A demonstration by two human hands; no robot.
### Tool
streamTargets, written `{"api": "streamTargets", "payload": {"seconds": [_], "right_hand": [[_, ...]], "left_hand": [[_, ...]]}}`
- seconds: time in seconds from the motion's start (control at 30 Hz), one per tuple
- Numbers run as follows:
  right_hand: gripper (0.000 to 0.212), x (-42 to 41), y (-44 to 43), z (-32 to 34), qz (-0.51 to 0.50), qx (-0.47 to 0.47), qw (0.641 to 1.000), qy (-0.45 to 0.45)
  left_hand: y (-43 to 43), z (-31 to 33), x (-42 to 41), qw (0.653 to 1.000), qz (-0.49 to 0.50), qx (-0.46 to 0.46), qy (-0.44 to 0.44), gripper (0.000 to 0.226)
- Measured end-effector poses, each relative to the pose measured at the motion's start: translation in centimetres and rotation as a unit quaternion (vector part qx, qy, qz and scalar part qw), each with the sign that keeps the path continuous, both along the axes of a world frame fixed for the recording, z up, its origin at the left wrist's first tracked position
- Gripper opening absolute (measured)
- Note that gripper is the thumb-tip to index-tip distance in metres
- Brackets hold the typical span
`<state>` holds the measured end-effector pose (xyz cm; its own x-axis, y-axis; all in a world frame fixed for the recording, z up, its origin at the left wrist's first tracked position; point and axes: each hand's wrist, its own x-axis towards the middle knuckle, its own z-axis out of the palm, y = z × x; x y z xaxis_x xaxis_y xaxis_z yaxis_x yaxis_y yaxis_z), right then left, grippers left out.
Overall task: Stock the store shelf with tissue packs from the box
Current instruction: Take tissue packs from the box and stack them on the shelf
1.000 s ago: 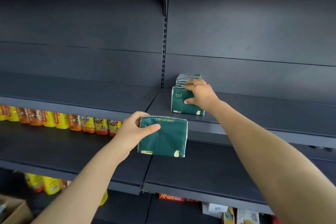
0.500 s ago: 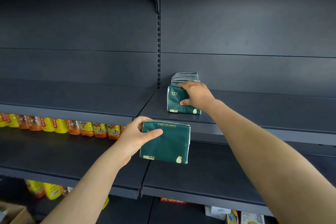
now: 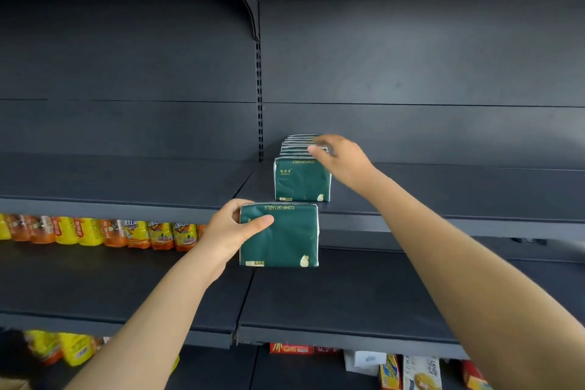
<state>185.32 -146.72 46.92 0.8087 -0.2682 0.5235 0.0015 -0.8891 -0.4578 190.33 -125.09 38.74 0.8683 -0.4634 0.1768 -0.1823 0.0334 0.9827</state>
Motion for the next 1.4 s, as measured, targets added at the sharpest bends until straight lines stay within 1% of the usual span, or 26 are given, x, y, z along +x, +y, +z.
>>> {"api": "streamTargets", "payload": {"seconds": [0.1, 0.2, 0.37, 0.5, 0.57, 0.63, 0.7, 0.73, 0.8, 0.83, 0.87, 0.93, 1.0, 1.03, 1.1, 1.13, 1.2, 1.27, 1.33, 1.4], "right_hand": [[0.047, -3.7, 1.9, -1.6, 0.026, 0.153, 0.987, -0.041], [0.054, -6.4, 3.4, -4.1, 0.034, 0.224, 0.973, -0.053], [0.049, -9.5, 4.7, -7.0, 0.018, 0.265, 0.962, -0.058], [0.05, -10.8, 3.1, -7.2, -0.009, 0.294, 0.953, -0.074], [0.046, -11.3, 1.7, -6.8, -0.004, 0.308, 0.949, -0.07], [0.042, -11.6, -0.1, -6.1, 0.004, 0.32, 0.945, -0.07], [0.04, -11.8, -2.2, -5.2, 0.011, 0.333, 0.94, -0.072], [0.04, -11.7, -3.3, -4.6, 0.013, 0.337, 0.938, -0.073], [0.039, -11.3, -5.6, -3.6, 0.012, 0.339, 0.938, -0.072], [0.037, -10.9, -6.8, -3.1, 0.013, 0.338, 0.938, -0.074], [0.034, -10.3, -8.0, -2.7, 0.015, 0.338, 0.938, -0.074], [0.031, -8.9, -10.2, -2.1, 0.014, 0.336, 0.939, -0.074], [0.031, -7.0, -12.4, -1.8, 0.006, 0.338, 0.938, -0.078], [0.033, -6.0, -13.5, -1.9, 0.001, 0.338, 0.938, -0.08], [0.038, -3.9, -15.5, -1.9, -0.009, 0.338, 0.938, -0.081], [0.039, -2.8, -16.4, -1.9, -0.015, 0.336, 0.938, -0.08], [0.041, -0.6, -18.0, -2.0, -0.022, 0.33, 0.941, -0.077], [0.039, 1.4, -19.1, -2.0, -0.021, 0.325, 0.942, -0.078], [0.039, 3.5, -20.3, -1.9, -0.023, 0.314, 0.946, -0.078], [0.042, 5.6, -21.6, -2.0, -0.037, 0.298, 0.951, -0.071]], "left_hand": [[-0.6, 0.6, -0.9, 0.999, -0.003, -0.032, -0.007, 0.025], [-1.5, 1.2, -2.0, 0.998, -0.01, -0.059, -0.016, 0.026], [-3.3, 1.7, -3.3, 0.996, -0.038, -0.071, -0.044, 0.03], [-4.8, 1.9, -4.4, 0.994, -0.057, -0.054, -0.075, 0.031], [-5.6, 2.1, -4.6, 0.993, -0.065, -0.046, -0.089, 0.028], [-6.6, 2.6, -4.7, 0.991, -0.072, -0.027, -0.109, 0.019], [-7.5, 3.1, -4.4, 0.987, -0.06, 0.014, -0.149, 0.007], [-8.1, 3.3, -4.1, 0.984, -0.044, 0.032, -0.172, 0.006], [-9.4, 3.5, -3.1, 0.972, 0.007, 0.06, -0.227, 0.02], [-10.1, 3.4, -2.4, 0.957, 0.043, 0.085, -0.275, 0.023], [-10.9, 3.4, -1.6, 0.928, 0.086, 0.125, -0.339, 0.026], [-12.4, 3.1, 0.3, 0.848, 0.155, 0.223, -0.455, 0.039], [-13.9, 3.0, 2.1, 0.772, 0.189, 0.306, -0.524, 0.057], [-14.5, 3.0, 2.9, 0.74, 0.195, 0.338, -0.547, 0.066], [-15.6, 2.7, 4.4, 0.693, 0.201, 0.392, -0.57, 0.08], [-16.0, 2.5, 5.0, 0.678, 0.2, 0.417, -0.572, 0.084], [-16.7, 2.0, 6.2, 0.659, 0.197, 0.431, -0.584, 0.086], [-17.1, 1.5, 7.1, 0.639, 0.206, 0.421, -0.61, 0.083], [-17.4, 1.3, 7.9, 0.619, 0.227, 0.396, -0.639, 0.075], [-17.6, 1.2, 8.4, 0.613, 0.236, 0.37, -0.657, 0.069]]}}
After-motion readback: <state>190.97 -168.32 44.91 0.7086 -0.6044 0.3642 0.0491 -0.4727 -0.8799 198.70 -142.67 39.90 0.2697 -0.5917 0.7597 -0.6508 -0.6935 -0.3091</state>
